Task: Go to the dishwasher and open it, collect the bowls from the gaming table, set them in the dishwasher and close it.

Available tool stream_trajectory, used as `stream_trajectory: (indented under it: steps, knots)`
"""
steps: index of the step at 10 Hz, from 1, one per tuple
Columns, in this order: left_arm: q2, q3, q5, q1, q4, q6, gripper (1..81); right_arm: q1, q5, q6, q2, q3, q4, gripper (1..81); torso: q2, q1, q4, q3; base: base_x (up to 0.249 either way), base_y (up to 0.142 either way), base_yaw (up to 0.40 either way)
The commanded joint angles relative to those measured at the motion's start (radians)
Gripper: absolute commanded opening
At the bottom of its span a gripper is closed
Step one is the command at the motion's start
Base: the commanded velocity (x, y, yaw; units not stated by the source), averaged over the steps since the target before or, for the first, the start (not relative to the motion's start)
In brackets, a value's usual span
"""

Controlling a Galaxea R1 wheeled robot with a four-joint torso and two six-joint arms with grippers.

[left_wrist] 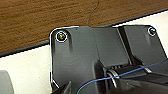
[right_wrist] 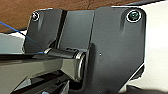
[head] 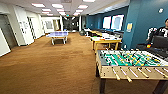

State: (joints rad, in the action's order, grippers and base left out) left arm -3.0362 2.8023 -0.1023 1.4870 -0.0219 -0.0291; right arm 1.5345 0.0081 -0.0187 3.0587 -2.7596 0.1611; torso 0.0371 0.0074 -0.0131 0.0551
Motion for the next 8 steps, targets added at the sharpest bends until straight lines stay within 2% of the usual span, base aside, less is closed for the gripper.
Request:
stream_trajectory:
  steps: [1,8]
  knots:
    - [0.002,0.005,0.050,-0.050,0.004,-0.002,81.1,-0.047,-0.051,0.005,-0.002,0.003,0.005,81.1,0.000,0.000,0.000,0.000,0.101,0.000,0.000]
    - [0.002,0.005,0.050,-0.050,0.004,-0.002,81.1,-0.047,-0.051,0.005,-0.002,0.003,0.005,81.1,0.000,-0.001,0.000,0.000,0.101,0.000,0.000]
